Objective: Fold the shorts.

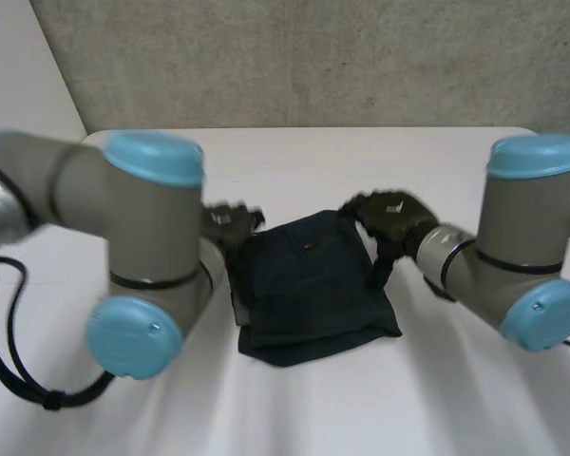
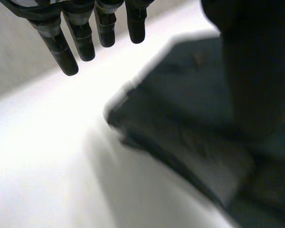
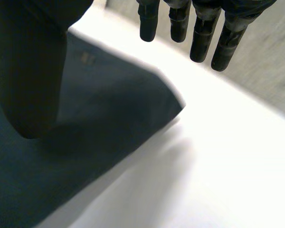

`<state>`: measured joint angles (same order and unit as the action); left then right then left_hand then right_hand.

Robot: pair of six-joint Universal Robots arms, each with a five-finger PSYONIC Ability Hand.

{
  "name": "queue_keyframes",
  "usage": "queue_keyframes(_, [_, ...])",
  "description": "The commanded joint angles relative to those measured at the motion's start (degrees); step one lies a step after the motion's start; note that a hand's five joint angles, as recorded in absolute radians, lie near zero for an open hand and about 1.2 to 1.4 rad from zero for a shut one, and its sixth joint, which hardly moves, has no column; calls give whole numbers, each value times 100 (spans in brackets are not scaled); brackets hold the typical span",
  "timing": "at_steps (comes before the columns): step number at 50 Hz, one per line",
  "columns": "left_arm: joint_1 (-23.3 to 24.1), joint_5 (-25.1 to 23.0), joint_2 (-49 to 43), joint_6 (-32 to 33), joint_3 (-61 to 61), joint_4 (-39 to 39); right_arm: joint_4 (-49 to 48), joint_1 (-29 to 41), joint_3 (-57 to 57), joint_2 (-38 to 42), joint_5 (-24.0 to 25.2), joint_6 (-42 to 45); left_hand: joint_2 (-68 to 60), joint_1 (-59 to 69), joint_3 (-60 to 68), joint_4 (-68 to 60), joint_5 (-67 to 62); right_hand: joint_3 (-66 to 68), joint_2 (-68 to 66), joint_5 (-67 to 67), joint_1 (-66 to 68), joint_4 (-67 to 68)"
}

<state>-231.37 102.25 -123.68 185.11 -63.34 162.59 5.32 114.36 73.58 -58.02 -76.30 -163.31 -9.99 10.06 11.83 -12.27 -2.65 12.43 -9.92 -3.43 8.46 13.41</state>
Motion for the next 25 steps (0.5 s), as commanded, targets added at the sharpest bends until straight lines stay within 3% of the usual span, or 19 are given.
queue_keyframes(1, [-538,-29,1536,-18,59,45,-409,-177,-123,-1314,-1033,-402,-73,66,-111,155,193,-243,-8,343,154,-341])
queue_keyframes(5, [-1074,-301,2180,-18,67,-51,-226,-282,-352,-1913,-1825,-570,-23,16,-162,205,243,-243,-8,343,154,-341])
queue_keyframes(7, [-1234,-538,2330,-36,59,-148,-76,-317,-414,-2046,-1994,-561,-23,16,-162,205,243,-243,-8,343,154,-341])
queue_keyframes(12, [-1639,-987,2542,-150,41,-614,355,-326,-441,-2117,-1924,-596,-1,-6,-183,227,265,-243,-8,343,154,-341])
queue_keyframes(25, [-1771,-1014,2533,-335,-99,-764,417,-326,-318,-2152,-1783,-605,-1,-6,-183,227,265,-243,-8,343,154,-341])
